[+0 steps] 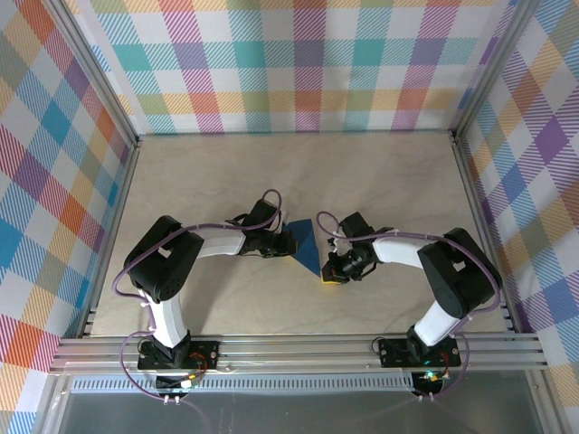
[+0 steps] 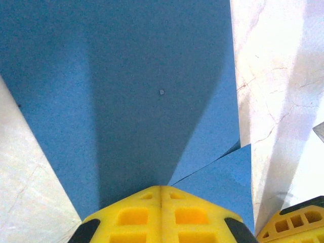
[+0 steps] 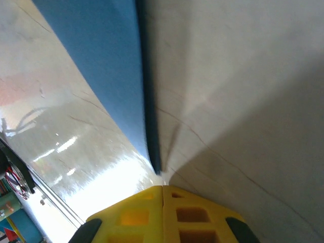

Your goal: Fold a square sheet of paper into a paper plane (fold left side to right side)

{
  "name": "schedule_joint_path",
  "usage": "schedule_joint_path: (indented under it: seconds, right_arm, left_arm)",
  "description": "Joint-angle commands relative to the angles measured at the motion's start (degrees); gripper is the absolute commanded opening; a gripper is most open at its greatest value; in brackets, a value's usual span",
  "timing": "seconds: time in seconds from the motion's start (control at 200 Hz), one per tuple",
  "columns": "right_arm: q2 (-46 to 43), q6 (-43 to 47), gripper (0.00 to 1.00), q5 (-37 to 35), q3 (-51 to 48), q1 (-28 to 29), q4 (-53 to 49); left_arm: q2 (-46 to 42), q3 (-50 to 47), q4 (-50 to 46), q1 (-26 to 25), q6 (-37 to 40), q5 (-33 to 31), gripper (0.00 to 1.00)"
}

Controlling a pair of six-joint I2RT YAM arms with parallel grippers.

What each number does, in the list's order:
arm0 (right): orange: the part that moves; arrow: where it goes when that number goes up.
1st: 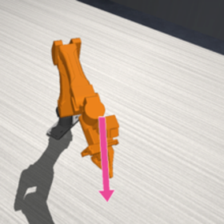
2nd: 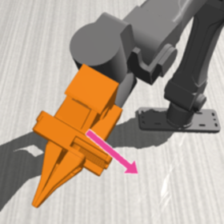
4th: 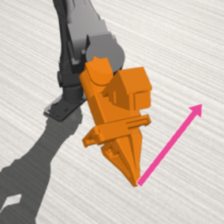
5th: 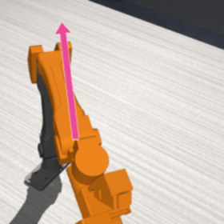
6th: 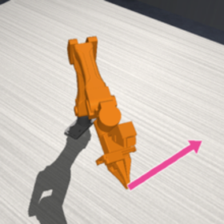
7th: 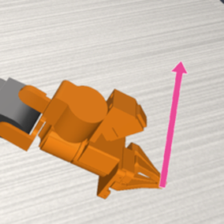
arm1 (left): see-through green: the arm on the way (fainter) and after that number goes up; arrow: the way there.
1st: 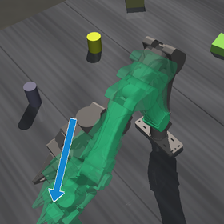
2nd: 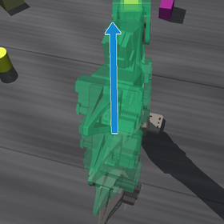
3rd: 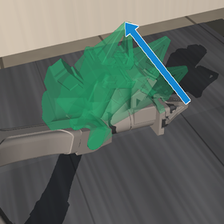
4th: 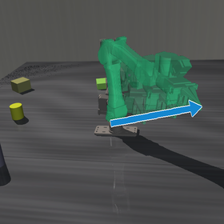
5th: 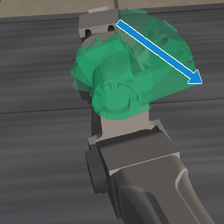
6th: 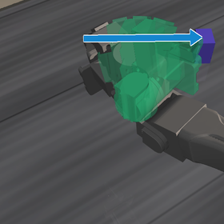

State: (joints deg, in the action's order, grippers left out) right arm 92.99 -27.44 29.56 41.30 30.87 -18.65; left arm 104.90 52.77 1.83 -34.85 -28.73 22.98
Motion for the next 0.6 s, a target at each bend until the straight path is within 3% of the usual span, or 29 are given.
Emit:
schedule_joint_path:
  seconds: [0.0, 0.095, 0.31, 0.475, 0.595]
  right_arm:
    - [-3.09, 2.66, 0.02, -0.03, 0.47, -0.8, -4.72]
    - [-5.92, 4.12, 0.07, -0.43, 1.0, -2.0, -4.18]
    - [-8.18, 8.17, 0.33, -0.88, 1.75, -5.02, 0.25]
    - [-5.22, 10.03, 0.51, -0.58, 3.63, -5.03, 6.6]
    - [-0.98, 10.77, 0.55, 0.84, 6.05, -5.03, 10.19]
  left_arm:
    - [-0.82, 0.48, -1.88, -0.13, -1.66, -0.16, 0.04]
    - [-2.65, 0.67, 0.81, -0.13, -2.15, 1.22, 0.12]
    - [-9.02, 1.12, 0.79, 1.03, 1.6, -1.46, 0.27]
    - [-14.77, -2.43, 0.73, 3.04, 4.15, -5.09, 0.39]
    - [-17.12, -5.13, 0.62, 4.9, 4.21, -5.49, 0.41]
